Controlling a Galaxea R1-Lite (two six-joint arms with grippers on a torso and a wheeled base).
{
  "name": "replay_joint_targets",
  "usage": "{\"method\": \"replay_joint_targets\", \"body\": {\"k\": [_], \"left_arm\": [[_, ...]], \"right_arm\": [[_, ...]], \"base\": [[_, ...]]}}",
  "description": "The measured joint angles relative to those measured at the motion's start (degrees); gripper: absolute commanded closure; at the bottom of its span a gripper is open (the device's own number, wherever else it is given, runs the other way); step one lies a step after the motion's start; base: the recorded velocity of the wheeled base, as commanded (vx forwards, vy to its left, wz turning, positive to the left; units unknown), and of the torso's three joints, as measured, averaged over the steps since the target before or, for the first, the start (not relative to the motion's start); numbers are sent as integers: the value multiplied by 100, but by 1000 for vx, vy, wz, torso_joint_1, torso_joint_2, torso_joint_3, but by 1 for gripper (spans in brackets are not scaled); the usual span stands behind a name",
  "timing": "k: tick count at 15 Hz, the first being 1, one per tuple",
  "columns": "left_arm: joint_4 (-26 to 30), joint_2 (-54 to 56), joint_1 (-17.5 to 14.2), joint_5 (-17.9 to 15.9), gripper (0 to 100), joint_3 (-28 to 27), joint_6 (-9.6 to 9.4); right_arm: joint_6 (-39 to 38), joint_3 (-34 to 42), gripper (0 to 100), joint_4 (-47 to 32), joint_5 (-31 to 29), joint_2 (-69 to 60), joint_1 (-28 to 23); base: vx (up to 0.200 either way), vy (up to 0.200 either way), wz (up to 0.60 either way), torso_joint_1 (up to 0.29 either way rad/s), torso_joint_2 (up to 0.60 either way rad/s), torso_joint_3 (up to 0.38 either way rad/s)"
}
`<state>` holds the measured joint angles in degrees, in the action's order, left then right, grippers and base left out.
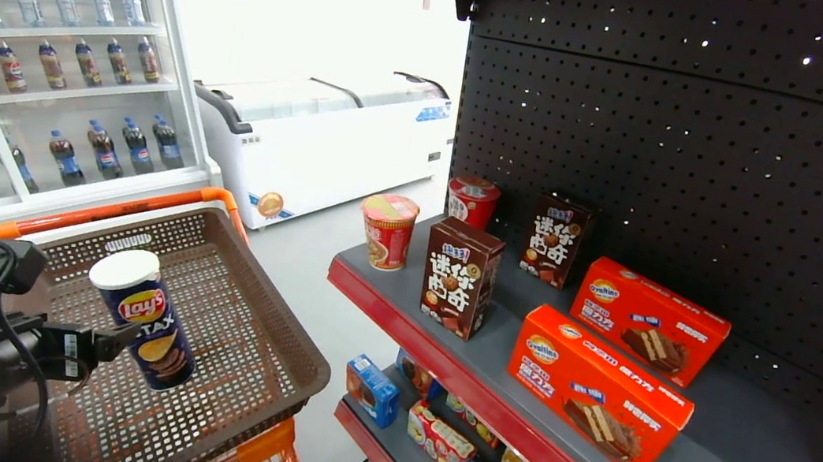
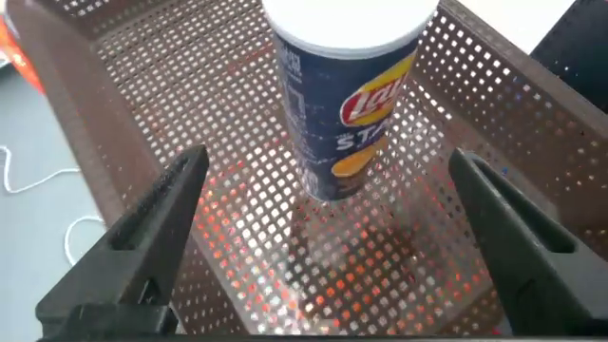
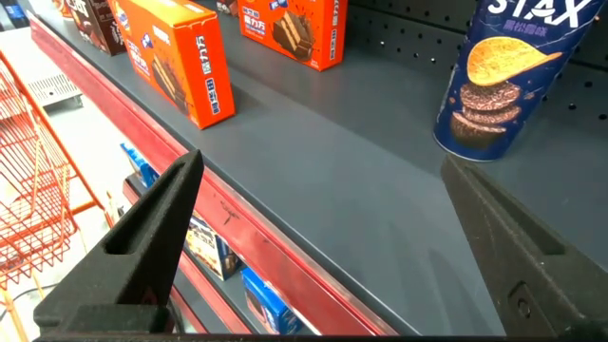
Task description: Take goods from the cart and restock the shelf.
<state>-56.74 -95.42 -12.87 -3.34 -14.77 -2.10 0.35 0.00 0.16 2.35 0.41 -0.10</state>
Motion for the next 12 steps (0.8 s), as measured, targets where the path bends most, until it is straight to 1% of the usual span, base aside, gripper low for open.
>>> {"method": "replay_joint_targets", "body": {"k": [3, 8, 10, 11, 12], "left_arm": [[-591, -670, -55, -139, 0, -40, -44], [-1257, -1552, -73, -213, 0, -206, -55], [-1413, -1842, -90, -629, 0, -366, -72], [-1464, -1980, -123, -768, 0, -438, -146], [-1481, -2109, -156, -859, 0, -506, -302]], "right_arm": [[0, 0, 0, 0, 0, 0, 0], [5, 0, 0, 0, 0, 0, 0], [2, 0, 0, 0, 0, 0, 0], [2, 0, 0, -2, -1, 0, 0], [0, 0, 0, -2, -1, 0, 0]], "base": [[0, 0, 0, 0, 0, 0], [0, 0, 0, 0, 0, 0], [0, 0, 0, 0, 0, 0], [0, 0, 0, 0, 0, 0], [0, 0, 0, 0, 0, 0]]}}
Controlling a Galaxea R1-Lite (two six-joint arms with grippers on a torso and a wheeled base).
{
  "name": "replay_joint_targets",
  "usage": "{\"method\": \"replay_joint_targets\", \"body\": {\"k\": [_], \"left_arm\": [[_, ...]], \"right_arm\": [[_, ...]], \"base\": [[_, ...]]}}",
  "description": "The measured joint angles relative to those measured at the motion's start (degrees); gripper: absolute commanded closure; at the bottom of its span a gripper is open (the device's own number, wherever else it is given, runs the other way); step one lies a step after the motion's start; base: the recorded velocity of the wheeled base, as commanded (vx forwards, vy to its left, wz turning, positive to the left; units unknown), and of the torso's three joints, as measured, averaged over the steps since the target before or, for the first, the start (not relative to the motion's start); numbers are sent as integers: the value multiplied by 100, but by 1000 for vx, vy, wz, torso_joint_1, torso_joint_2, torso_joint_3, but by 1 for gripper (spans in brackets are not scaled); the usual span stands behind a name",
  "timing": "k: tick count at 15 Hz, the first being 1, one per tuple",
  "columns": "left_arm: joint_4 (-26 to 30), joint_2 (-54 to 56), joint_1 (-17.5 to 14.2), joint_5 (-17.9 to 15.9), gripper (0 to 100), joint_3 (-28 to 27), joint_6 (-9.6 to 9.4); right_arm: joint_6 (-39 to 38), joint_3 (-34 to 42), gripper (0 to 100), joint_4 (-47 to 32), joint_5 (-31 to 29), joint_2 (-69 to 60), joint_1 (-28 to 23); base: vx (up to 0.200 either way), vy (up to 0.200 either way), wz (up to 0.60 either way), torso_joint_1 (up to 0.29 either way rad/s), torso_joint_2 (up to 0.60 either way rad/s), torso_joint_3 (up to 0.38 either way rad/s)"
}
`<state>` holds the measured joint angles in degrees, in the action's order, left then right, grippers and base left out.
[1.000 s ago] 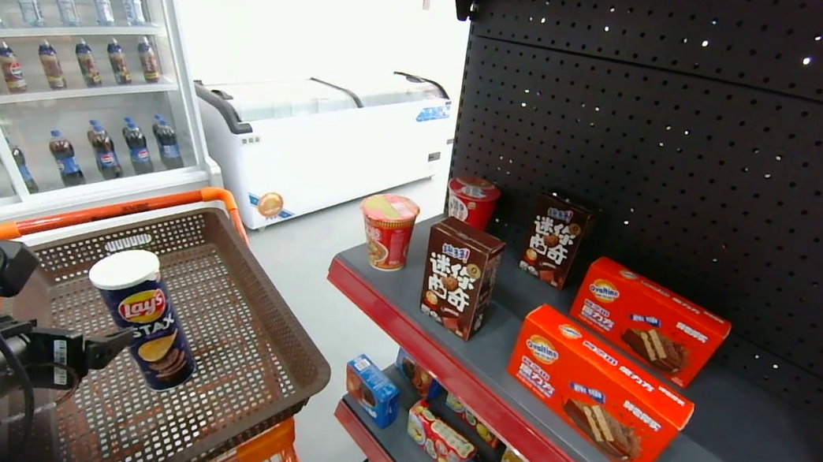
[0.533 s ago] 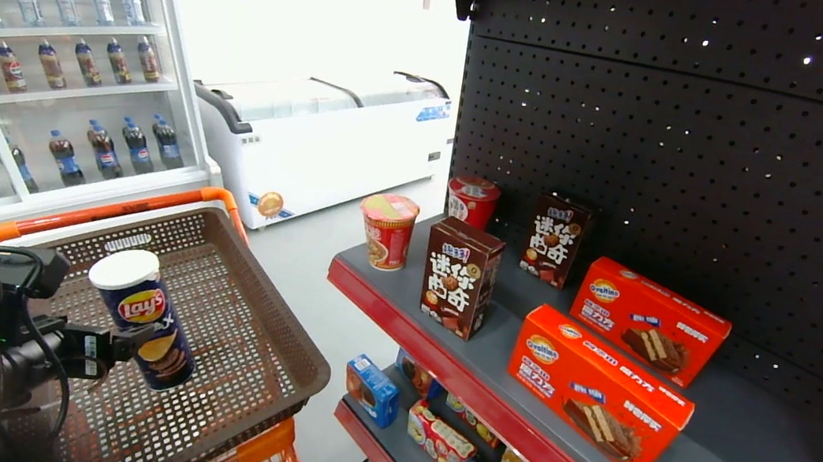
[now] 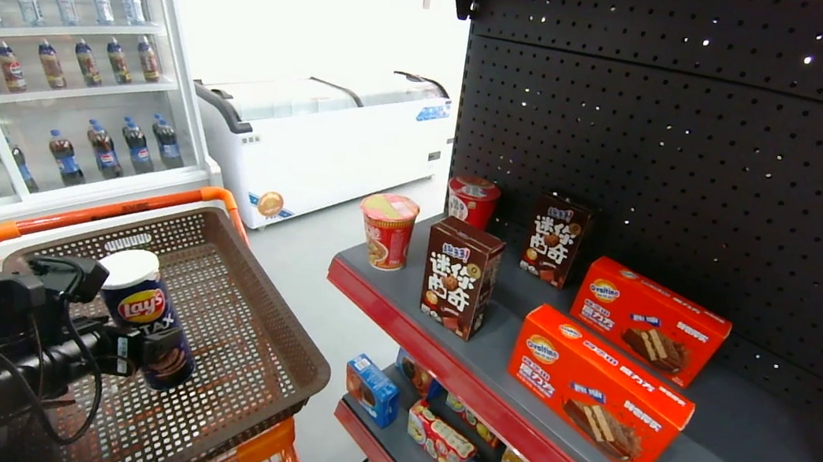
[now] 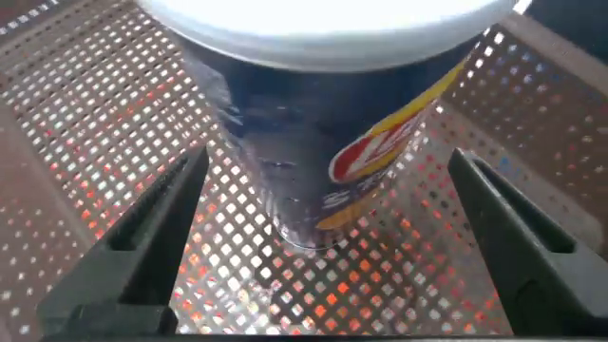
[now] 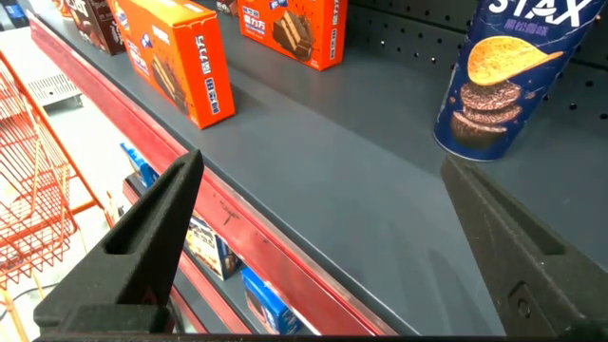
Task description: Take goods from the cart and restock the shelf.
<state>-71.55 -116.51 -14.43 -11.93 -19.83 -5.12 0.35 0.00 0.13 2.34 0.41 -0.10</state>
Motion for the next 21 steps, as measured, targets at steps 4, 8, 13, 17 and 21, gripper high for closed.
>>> {"method": "replay_joint_targets", "body": {"k": [4, 8, 13, 17, 21], "left_arm": [[-13, -391, -161, -594, 0, -328, -355], [-16, -618, -262, -711, 0, -539, -458], [0, -811, -251, -867, 0, -855, -456], [2, -855, -232, -1097, 100, -930, -456], [-29, -813, -213, -1100, 100, -769, -460]], "right_arm": [[0, 0, 0, 2, 1, 0, 0], [2, 0, 0, 2, 1, 0, 0], [-2, 0, 0, 2, 1, 0, 0], [2, 0, 0, 2, 1, 0, 0], [0, 0, 0, 2, 1, 0, 0]], "base": [[0, 0, 0, 0, 0, 0], [0, 0, 0, 0, 0, 0], [0, 0, 0, 0, 0, 0], [0, 0, 0, 0, 0, 0], [0, 0, 0, 0, 0, 0]]}}
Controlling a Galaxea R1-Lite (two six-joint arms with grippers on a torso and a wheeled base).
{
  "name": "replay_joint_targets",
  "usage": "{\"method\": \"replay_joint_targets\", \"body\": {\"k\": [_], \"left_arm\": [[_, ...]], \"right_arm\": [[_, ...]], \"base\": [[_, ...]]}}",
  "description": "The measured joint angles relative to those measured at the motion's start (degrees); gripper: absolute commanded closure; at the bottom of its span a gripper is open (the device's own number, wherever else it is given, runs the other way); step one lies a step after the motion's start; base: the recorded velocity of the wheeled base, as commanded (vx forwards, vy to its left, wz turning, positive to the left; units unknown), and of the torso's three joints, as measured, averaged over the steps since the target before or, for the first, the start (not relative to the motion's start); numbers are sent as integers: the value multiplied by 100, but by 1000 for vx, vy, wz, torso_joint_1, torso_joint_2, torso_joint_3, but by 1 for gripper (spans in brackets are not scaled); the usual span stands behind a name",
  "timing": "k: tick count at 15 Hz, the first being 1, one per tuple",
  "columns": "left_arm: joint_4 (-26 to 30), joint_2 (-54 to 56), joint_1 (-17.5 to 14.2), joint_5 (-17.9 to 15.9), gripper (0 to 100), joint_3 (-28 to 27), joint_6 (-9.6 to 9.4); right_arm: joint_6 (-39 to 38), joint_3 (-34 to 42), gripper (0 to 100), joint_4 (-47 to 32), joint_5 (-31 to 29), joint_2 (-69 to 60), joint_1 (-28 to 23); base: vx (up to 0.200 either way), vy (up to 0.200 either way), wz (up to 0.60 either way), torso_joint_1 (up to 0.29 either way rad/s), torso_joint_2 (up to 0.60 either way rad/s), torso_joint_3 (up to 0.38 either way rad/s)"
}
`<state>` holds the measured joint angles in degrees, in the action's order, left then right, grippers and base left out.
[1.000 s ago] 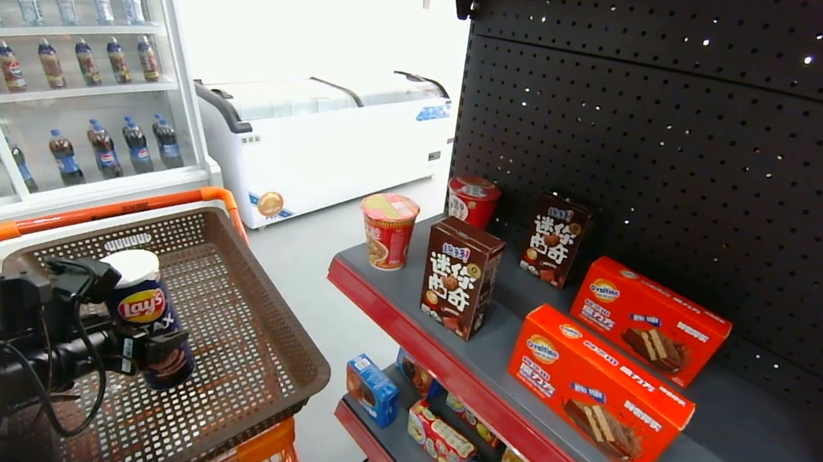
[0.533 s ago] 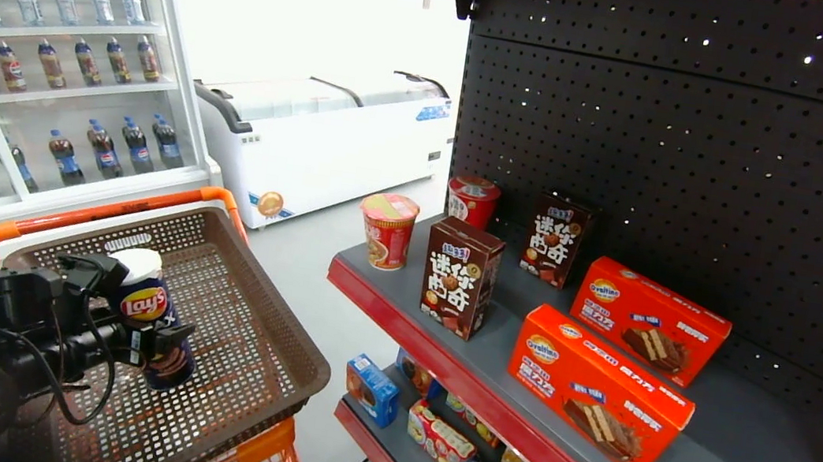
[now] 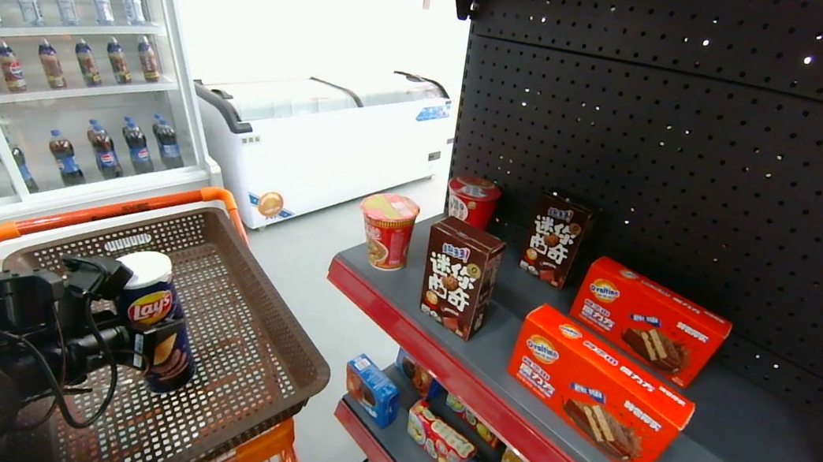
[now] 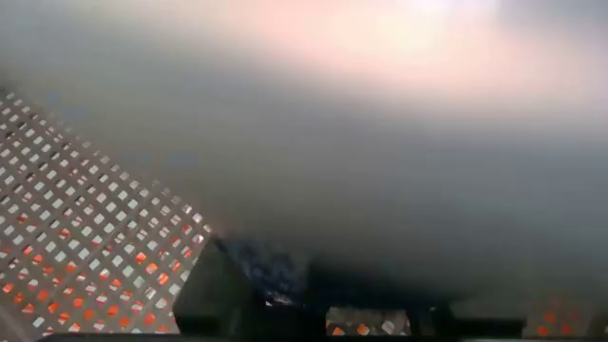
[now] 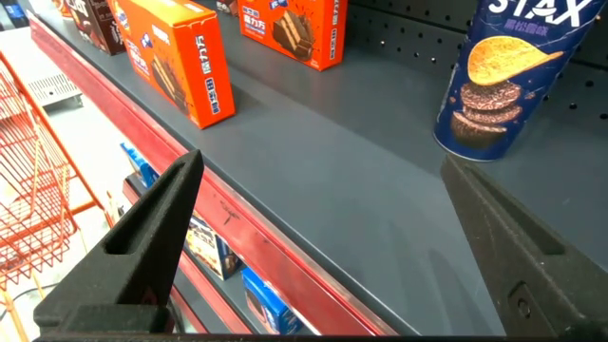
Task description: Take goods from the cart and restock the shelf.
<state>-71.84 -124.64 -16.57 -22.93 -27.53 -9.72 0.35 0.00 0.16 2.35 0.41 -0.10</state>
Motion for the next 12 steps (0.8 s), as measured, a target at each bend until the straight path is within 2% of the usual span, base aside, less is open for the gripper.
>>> {"method": "replay_joint_targets", "body": {"k": [6, 9, 12], "left_arm": [[40, 573, 91, 244, 100, 140, 24], [500, 1168, 95, 323, 100, 184, 24], [1014, 1893, 179, 692, 100, 302, 24]], "right_arm": [[0, 0, 0, 0, 0, 0, 0], [2, 0, 0, 0, -1, 0, 0], [0, 0, 0, 2, -1, 0, 0]], "base": [[0, 0, 0, 0, 0, 0], [0, 0, 0, 0, 0, 0], [0, 0, 0, 0, 0, 0]]}}
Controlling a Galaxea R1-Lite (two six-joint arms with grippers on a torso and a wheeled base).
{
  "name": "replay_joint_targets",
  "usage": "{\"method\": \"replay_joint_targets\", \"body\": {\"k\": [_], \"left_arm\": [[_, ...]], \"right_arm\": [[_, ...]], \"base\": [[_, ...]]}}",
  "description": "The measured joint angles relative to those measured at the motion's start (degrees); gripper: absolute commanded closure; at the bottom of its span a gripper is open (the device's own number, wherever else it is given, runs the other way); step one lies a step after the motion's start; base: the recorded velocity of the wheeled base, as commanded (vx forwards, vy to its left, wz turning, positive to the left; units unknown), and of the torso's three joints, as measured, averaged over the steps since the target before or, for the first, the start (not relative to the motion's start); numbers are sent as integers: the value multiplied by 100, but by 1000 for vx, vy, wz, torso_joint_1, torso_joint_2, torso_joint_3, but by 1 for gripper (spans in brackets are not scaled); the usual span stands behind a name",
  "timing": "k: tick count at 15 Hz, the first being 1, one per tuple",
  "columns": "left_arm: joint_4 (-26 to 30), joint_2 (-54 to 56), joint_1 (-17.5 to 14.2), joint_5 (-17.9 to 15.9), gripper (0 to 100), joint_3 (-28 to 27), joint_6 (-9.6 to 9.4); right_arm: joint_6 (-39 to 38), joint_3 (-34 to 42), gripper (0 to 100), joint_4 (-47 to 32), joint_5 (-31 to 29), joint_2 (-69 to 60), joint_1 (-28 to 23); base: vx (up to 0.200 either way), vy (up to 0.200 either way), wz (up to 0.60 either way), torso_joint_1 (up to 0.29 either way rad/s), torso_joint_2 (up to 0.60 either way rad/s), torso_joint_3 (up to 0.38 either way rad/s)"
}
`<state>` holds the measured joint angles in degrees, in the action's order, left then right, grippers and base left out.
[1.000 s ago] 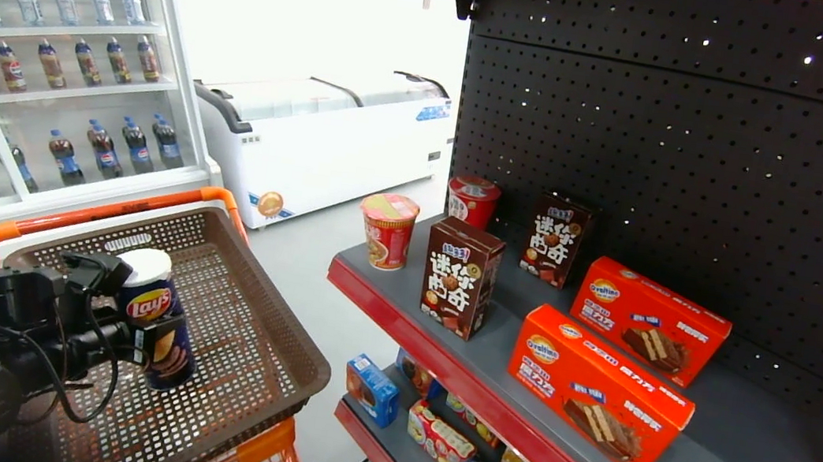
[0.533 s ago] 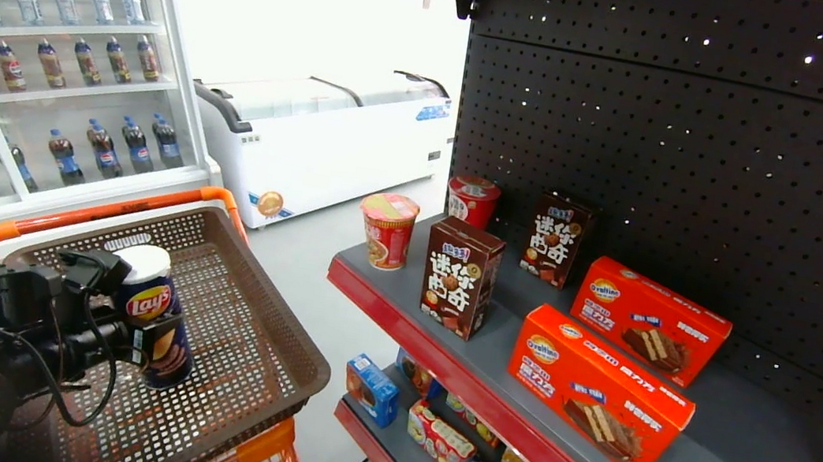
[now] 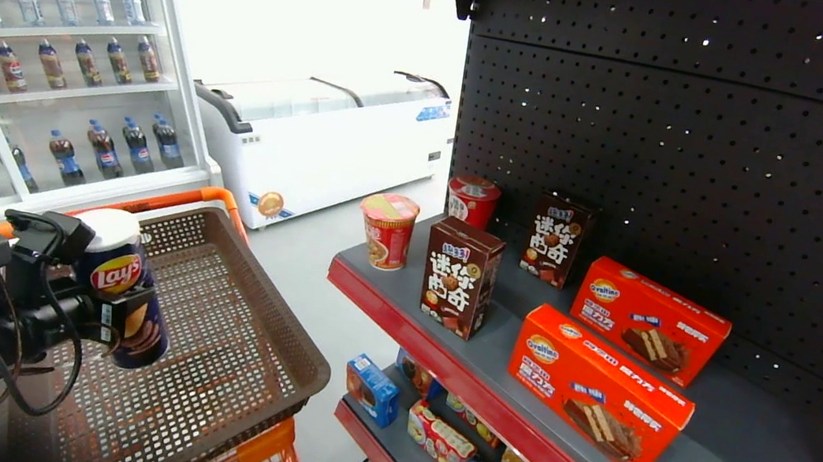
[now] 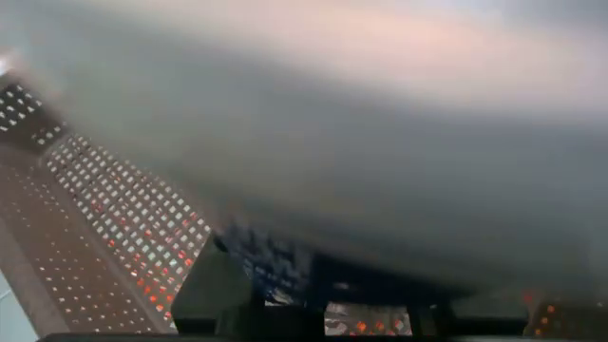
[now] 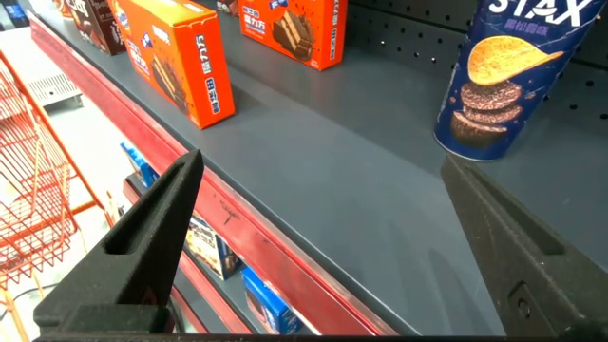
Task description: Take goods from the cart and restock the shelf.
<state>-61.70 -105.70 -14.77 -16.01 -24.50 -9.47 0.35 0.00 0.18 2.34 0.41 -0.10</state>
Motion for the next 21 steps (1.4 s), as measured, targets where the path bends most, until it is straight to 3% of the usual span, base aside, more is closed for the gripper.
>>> {"method": "replay_joint_targets", "body": {"k": [6, 13, 18, 21], "left_arm": [[718, 1963, 224, -13, 100, 588, 48], [1349, 4061, 701, -162, 100, 1486, 55], [2954, 5764, 855, -169, 100, 1779, 69], [4263, 7018, 877, -173, 100, 1816, 78]], "right_arm": [[-2, 0, 0, -2, 0, 0, 0], [0, 0, 0, -2, 1, 0, 0], [0, 0, 0, -2, 1, 0, 0], [5, 0, 0, -2, 1, 0, 0]], "base": [[0, 0, 0, 0, 0, 0], [0, 0, 0, 0, 0, 0], [0, 0, 0, 0, 0, 0], [0, 0, 0, 0, 0, 0]]}}
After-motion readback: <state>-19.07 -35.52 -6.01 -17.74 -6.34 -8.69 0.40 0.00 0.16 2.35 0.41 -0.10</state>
